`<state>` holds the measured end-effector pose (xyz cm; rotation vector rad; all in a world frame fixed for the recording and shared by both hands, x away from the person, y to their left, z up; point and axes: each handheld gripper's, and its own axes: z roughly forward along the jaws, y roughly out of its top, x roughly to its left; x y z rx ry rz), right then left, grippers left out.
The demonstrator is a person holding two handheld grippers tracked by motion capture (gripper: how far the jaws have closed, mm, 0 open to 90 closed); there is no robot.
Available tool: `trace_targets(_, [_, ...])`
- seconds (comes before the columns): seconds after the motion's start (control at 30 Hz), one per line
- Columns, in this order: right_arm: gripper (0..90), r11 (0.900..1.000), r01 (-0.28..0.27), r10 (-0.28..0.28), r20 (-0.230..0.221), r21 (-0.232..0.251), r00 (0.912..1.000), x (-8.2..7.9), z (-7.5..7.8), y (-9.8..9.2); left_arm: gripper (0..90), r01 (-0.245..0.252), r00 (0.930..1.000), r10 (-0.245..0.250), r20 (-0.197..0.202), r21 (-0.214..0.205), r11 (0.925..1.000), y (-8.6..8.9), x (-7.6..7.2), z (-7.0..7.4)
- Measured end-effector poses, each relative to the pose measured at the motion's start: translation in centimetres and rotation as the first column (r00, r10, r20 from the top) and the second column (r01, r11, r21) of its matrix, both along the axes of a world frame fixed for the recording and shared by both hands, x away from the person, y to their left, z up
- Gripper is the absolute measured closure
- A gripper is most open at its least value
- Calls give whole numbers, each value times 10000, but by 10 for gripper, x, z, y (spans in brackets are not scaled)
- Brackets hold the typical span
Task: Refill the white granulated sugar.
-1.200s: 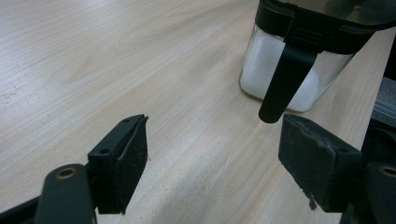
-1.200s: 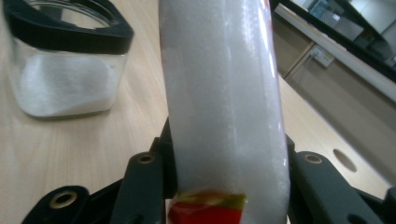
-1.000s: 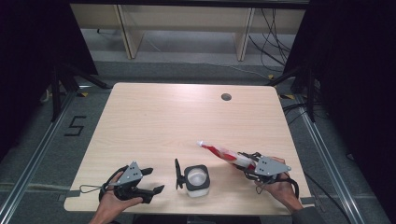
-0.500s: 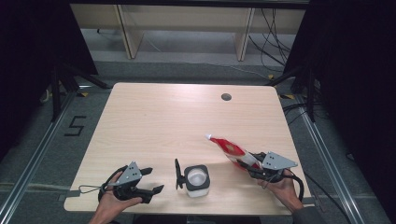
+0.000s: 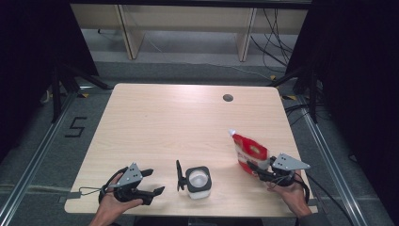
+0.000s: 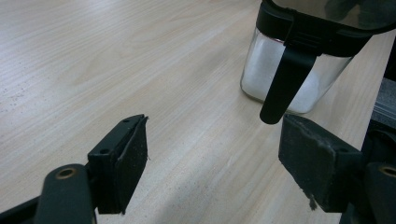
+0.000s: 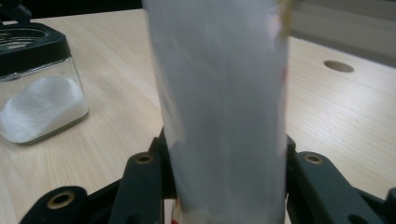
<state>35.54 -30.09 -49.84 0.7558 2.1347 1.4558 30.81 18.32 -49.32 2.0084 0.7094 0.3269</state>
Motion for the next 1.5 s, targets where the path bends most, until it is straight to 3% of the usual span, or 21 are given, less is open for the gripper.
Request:
trace_targets(0.2, [598, 9987, 467, -450, -796, 204, 9958, -8, 0, -6, 233, 23, 10000, -23, -54, 63, 10000, 1, 0, 1])
trace_targets(0.23, [598, 9994, 259, -252, -312, 239, 9992, -3, -1, -8, 233, 2, 10000, -2, -27, 77, 10000, 1, 0, 1])
trace_targets(0.37, [585, 9985, 438, -414, -719, 318, 9965, -6, 0, -7, 233, -128, 9998, 128, -118, -65, 9999, 0, -1, 0])
trace_targets(0.43, [576, 9994, 278, -270, -369, 197, 9990, -4, 0, -8, 233, -274, 9994, 271, -199, -175, 9995, -1, -1, 0])
trace_targets(0.57, [555, 9981, 607, -598, -691, 102, 9958, -12, 2, -10, 233, -144, 9998, 144, -100, -57, 9999, 0, -1, 0])
trace_targets(0.6, [534, 9985, 496, -502, -245, -249, 9984, -10, 3, -12, 234, -142, 9999, 141, -91, -73, 9999, 0, -1, 0])
trace_targets(0.63, [521, 9981, 614, -614, -37, 56, 9981, -11, 4, -13, 234, -38, 10000, 38, -57, 50, 10000, 1, 0, 1])
trace_targets(0.73, [467, 9963, 858, -858, -25, 39, 9963, -16, 8, -16, 233, -61, 10000, 62, -61, 42, 10000, 1, 0, 1])
trace_targets(0.77, [463, 9959, 872, -865, -283, 224, 9958, -19, 8, -14, 233, -216, 9997, 212, -123, -318, 9993, -1, -1, -1])
trace_targets(0.8, [452, 9963, 857, -857, 71, -46, 9963, -17, 9, -16, 233, -133, 9996, 131, -250, -69, 9999, 0, -1, -1])
trace_targets(0.83, [429, 9952, 977, -976, -272, 43, 9949, -21, 10, -15, 233, -176, 9995, 176, -246, -12, 9998, 0, -1, -1])
trace_targets(0.87, [409, 9970, 777, -777, 28, 4, 9970, -20, 10, -16, 233, -145, 9997, 146, -191, 74, 9999, -1, 0, -1])
trace_targets(0.93, [368, 9954, 958, -956, -389, 22, 9947, -23, 10, -16, 233, 52, 10000, -51, -78, 95, 9999, -1, 1, -1])
trace_targets(0.97, [350, 9932, 1160, -1155, -519, 65, 9919, -25, 11, -16, 233, -123, 9995, 120, -291, -76, 9999, -3, -1, -2])
trace_targets(1.0, [346, 9933, 1151, -1153, -546, -68, 9918, -27, 12, -18, 233, -118, 9995, 116, -293, -62, 9999, -2, -1, -2])
trace_targets(1.03, [339, 9949, 995, -996, -22, -182, 9950, -26, 12, -19, 232, -83, 9997, 82, -251, -11, 10000, -2, 0, -2])
trace_targets(1.07, [333, 9939, 1106, -1103, -534, 24, 9925, -30, 13, -18, 232, -33, 9999, 35, -153, 123, 9999, -1, 1, -2])
trace_targets(1.27, [302, 9843, 1706, -1725, -415, -458, 9841, -45, 18, -24, 232, -12, 9997, 6, -254, -233, 9997, -2, 0, 0])
trace_targets(1.43, [279, 9777, 2024, -2080, -1222, -569, 9705, -58, 19, -25, 232, 68, 9997, -82, -246, -527, 9986, -1, 0, 4])
trace_targets(1.47, [278, 9792, 1883, -1932, -633, -760, 9791, -55, 19, -28, 232, -19, 9998, 7, -218, -555, 9985, -1, -1, 5])
trace_targets(1.5, [274, 9785, 1914, -1970, -721, -774, 9778, -56, 18, -28, 232, -62, 9997, 51, -258, -453, 9990, 0, -1, 5])
